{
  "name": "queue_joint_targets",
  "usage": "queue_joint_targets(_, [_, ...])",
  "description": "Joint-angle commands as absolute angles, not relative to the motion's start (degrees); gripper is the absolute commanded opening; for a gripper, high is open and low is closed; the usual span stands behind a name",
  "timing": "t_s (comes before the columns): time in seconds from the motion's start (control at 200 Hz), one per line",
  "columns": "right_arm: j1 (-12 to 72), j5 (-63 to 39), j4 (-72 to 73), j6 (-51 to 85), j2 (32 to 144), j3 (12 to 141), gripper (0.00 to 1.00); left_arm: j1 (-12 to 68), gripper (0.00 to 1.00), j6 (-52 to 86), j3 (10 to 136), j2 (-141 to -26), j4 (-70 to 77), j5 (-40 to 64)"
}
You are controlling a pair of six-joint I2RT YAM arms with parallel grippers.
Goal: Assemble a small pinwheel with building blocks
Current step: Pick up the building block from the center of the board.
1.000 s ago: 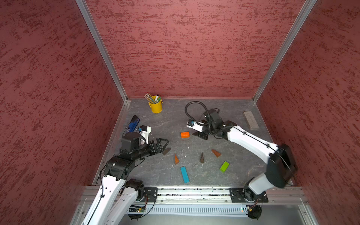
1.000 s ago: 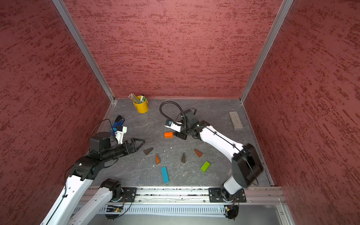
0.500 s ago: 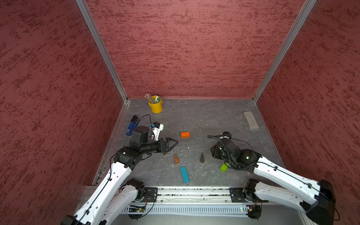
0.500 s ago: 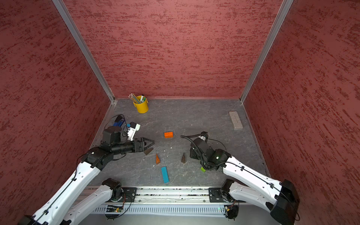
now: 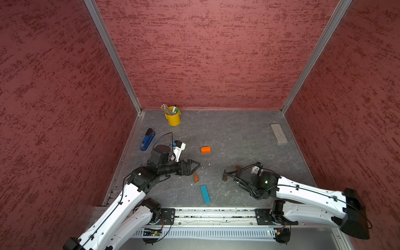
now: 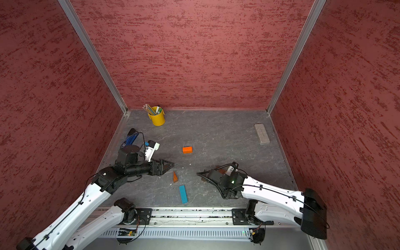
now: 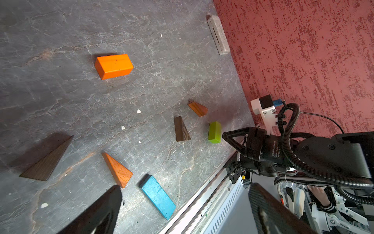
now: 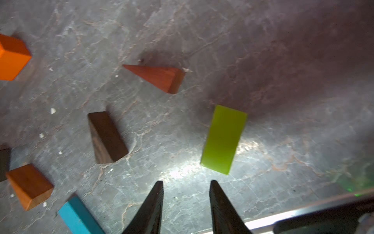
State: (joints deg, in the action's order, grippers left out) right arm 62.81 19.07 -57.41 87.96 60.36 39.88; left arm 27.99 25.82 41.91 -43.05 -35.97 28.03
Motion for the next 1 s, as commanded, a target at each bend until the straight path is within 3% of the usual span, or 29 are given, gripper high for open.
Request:
queue_joint_targets(0.0, [63.1,20.8,-62.8,93.2,60.1,39.0,0.45,28.2,1.00,24.8,41.1,-42.5,-35.5,28.1])
queue_joint_targets(0.19, [62.3,19.2,-57.3,93.8,57.2,32.9,0.48,28.1,1.00,24.9,41.4,-43.6,-34.6,29.4])
queue_joint_targets(0.481, [60.4,21.4,-54.0,91.7,60.9,34.0,0.51,28.1,1.00,23.8,42.7,-46.2,-34.0,31.0])
queue_joint_targets(0.992, [56.4,21.8,-51.3,88.4,64.3,33.0,0.48,28.1,1.00,24.7,41.2,-46.5,-31.5,32.0])
